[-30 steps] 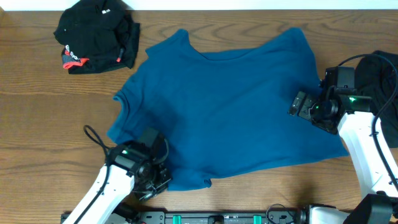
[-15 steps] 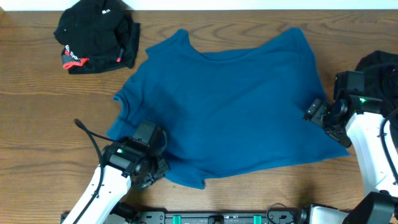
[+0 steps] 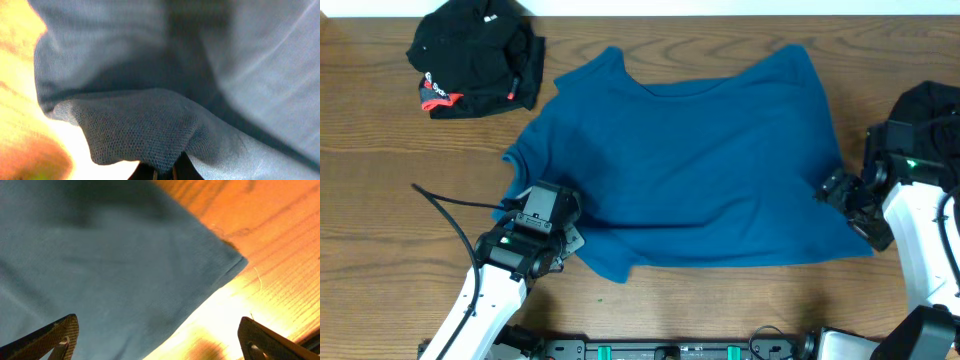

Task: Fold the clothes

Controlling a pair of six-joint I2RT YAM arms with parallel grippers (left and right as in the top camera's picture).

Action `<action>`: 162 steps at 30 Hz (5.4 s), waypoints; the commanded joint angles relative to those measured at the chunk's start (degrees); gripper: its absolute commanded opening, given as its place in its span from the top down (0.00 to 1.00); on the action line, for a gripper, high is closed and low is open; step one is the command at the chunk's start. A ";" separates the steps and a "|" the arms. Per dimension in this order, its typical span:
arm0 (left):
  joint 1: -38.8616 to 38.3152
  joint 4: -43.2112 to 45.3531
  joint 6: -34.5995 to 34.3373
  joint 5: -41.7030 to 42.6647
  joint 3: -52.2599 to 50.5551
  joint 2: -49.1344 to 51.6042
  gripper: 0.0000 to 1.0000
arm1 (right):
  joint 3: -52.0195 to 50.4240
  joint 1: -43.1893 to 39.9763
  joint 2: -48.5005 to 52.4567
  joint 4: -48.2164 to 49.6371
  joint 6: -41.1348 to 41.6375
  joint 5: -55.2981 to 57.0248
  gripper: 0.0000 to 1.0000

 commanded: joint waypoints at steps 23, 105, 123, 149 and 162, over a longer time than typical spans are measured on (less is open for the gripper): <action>0.28 -0.46 0.66 4.44 0.85 7.61 0.04 | -11.72 -2.99 0.17 7.93 4.66 -4.35 0.01; 1.81 14.40 16.41 4.59 -0.85 16.92 0.80 | -12.83 -4.92 0.17 4.92 8.50 -2.03 0.01; 1.81 14.38 16.41 4.61 -0.85 16.92 0.80 | -19.82 -4.96 0.20 17.70 12.59 -3.52 0.05; 1.81 14.29 16.46 4.61 -0.85 16.92 0.92 | -22.36 -4.96 0.17 20.15 13.55 -3.43 0.99; 1.81 1.36 15.96 4.61 5.01 7.63 0.94 | -17.44 -4.79 -5.79 12.35 10.60 -2.64 0.99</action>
